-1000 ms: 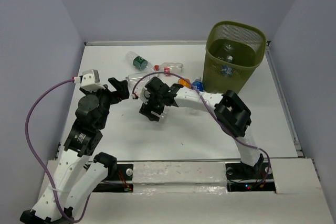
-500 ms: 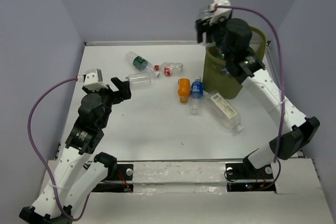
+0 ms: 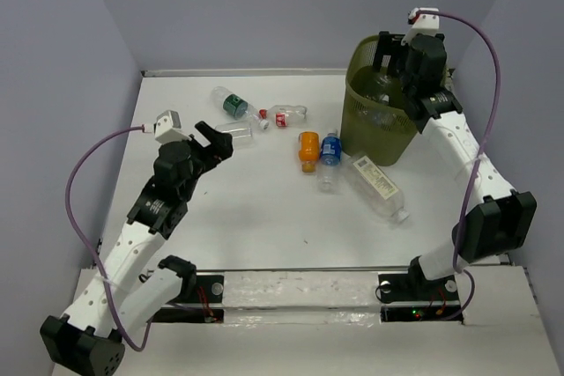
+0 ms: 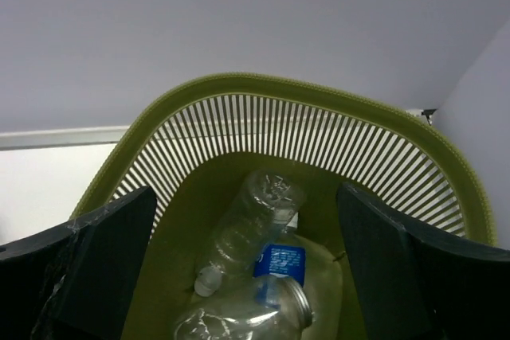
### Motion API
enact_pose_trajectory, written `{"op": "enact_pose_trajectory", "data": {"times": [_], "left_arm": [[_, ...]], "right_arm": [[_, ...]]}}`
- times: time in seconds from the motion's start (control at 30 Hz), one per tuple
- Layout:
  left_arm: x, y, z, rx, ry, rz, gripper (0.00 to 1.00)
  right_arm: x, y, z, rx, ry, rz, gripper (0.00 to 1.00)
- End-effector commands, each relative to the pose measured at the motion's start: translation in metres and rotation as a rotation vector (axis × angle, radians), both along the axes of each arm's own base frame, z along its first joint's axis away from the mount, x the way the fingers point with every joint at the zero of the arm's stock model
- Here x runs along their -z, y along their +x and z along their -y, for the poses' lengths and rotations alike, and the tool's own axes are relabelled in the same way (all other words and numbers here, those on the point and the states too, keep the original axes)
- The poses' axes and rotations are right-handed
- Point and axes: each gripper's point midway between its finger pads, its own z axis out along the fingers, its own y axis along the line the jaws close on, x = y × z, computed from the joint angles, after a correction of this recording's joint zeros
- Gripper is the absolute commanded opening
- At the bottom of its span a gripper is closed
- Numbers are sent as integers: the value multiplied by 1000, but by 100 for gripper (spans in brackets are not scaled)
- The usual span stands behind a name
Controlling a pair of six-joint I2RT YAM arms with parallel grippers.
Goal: Put the plastic bottles in the bin
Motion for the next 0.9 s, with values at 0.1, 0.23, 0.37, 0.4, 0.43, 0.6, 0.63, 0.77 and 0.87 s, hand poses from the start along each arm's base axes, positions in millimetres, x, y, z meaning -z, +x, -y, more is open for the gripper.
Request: {"op": "enact_pose_trajectory", "data": {"times": [0.1, 0.23, 0.37, 0.4, 0.43, 0.6, 0.63, 0.77, 0.87], "left_arm": [[44, 39, 31, -58, -273, -106, 99], [68, 62, 26, -185, -381, -124, 99], [82, 83, 17, -283, -343, -157, 99], [82, 91, 12, -320, -318, -153, 99], [90, 90, 11, -329, -308, -178, 99], [108, 102, 8, -408, -357, -216, 99], [109, 106, 9, -414, -368, -221, 99], [127, 117, 2, -476, -358, -272, 99], [127, 129, 3, -489, -393, -279, 99]], "right_arm": [[-34, -61, -54, -316, 217, 113, 100], [-17, -107, -133, -629, 231, 106, 100], [19, -139, -182, -798, 199, -4, 100], [32, -146, -188, -832, 202, -36, 100], [39, -153, -196, -869, 206, -54, 100], [71, -157, -215, -945, 204, -135, 100], [72, -160, -221, -967, 205, -144, 100], [75, -160, -228, -1007, 194, -154, 100], [84, -163, -235, -1041, 178, -172, 100]]}}
